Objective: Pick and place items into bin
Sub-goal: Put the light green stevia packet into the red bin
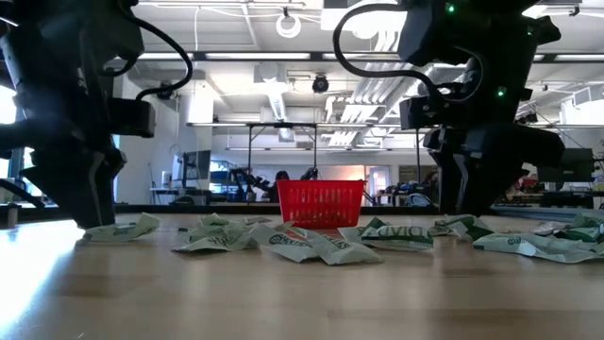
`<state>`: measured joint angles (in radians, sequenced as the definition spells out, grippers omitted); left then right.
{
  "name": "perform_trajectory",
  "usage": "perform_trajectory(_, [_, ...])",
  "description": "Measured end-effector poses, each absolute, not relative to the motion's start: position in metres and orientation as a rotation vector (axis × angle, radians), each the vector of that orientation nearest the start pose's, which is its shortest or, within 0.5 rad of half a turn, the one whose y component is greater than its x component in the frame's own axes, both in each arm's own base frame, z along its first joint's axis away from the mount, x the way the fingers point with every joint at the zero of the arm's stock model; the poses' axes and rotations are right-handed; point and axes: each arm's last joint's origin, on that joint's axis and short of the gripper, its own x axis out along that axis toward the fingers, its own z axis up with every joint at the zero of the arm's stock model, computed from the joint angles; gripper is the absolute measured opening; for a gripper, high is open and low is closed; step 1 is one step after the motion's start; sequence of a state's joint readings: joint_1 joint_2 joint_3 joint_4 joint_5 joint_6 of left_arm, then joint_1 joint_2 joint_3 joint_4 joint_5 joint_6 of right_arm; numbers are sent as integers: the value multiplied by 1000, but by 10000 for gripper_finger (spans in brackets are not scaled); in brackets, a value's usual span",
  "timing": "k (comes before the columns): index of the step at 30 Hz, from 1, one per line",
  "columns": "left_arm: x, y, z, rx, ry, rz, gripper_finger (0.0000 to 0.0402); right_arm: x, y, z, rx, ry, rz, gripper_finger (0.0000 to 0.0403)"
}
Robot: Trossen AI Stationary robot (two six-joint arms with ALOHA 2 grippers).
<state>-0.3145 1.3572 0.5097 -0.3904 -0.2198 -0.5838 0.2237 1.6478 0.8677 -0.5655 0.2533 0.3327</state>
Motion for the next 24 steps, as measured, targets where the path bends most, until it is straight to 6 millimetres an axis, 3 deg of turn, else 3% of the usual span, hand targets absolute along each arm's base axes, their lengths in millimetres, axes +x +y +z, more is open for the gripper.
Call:
perform_trajectory(12, [202,-57,129,-106,1093,243,29,270,54,144,8,1291,-286,261])
perform_trajectory(18, [225,-46,156,-63,1024,312,35,262,54,172,44,1137,-437,261])
perform_trajectory(24, [267,-8,206,77,811,261,33,243,46,198,90,1058,-569,261])
